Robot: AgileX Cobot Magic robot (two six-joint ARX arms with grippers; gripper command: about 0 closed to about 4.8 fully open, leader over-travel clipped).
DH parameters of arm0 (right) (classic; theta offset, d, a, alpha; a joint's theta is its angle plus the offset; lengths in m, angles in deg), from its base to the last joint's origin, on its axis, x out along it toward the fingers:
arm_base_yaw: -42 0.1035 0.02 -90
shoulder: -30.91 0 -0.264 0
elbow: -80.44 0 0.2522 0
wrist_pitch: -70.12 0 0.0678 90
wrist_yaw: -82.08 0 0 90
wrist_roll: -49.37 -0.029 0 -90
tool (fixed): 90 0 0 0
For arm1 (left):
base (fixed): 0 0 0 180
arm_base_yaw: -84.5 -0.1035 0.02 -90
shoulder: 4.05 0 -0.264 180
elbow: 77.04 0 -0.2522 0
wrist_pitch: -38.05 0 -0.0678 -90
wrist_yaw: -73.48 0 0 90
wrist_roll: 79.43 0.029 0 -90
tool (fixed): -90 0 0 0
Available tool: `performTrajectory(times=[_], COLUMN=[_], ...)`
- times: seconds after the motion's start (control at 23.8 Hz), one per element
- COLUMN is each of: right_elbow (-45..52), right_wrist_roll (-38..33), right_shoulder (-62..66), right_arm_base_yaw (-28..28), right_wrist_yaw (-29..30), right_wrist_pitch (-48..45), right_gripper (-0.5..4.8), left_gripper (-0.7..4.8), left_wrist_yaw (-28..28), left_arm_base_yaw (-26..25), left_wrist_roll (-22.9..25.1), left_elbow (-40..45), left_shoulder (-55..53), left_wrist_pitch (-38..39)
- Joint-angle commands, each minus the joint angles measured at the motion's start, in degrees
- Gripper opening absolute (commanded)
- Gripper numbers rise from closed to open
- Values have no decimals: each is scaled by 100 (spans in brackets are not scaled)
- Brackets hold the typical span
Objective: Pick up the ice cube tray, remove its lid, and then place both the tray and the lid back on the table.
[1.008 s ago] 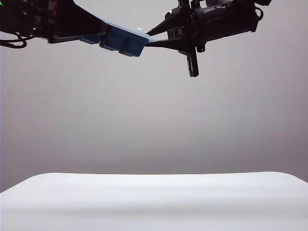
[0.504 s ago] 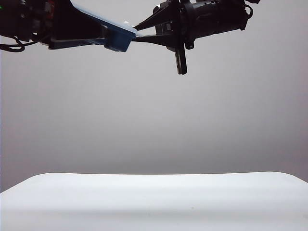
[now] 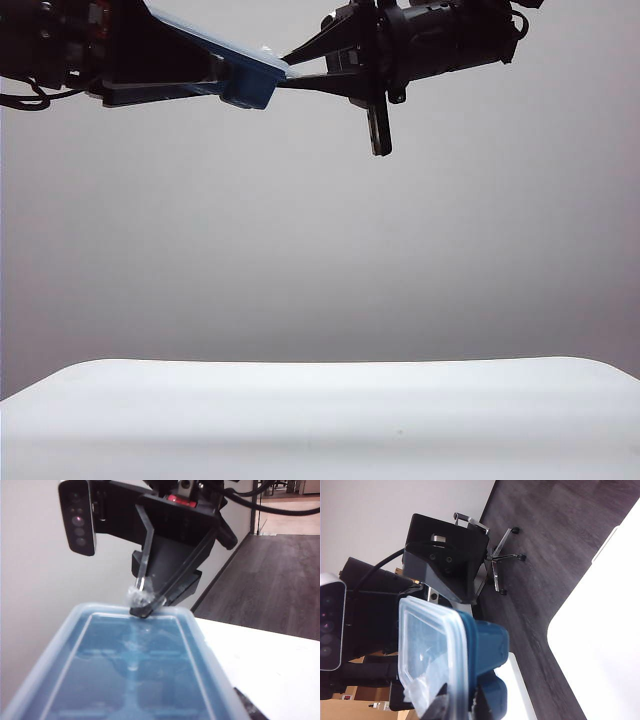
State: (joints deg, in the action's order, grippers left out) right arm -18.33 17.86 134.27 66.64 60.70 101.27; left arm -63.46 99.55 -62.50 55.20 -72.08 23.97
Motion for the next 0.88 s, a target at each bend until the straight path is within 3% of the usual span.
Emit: performTrajectory(times=[0.04,0.13,0.25,0.46,0.5,0.55,0.59,0.88], right_elbow=[-17,-17,-17,-17,-17,-17,-17,-17], right_wrist_roll=[0,0,0,0,0,-2,-2,-46], right_shoulder=[-33,-33,-33,-33,-33,-33,-33,-33], right_arm_base_yaw=[11,11,11,11,11,11,11,11], right_wrist_yaw=[79,76,76,76,76,76,76,85], right_wrist_pitch=[-48,-50,-55,-55,-57,-59,-59,-66], right_gripper=[-8,-8,-8,-8,-8,-8,-8,-8], left_gripper=[479,461,375,361,342,274,257,232], left_wrist_yaw=[-44,-20,-26,-24,-24,-24,-28,-28], left_arm_base_yaw=[2,2,2,2,2,2,2,2], left_wrist_roll=[-9,-55,-50,-48,-46,-46,-46,-44], left_elbow=[-4,-7,-4,-4,-7,-7,-7,-4], left_shoulder=[22,22,22,20,22,20,20,20], left_wrist_pitch=[-262,-315,-302,-304,-306,-306,-306,-306])
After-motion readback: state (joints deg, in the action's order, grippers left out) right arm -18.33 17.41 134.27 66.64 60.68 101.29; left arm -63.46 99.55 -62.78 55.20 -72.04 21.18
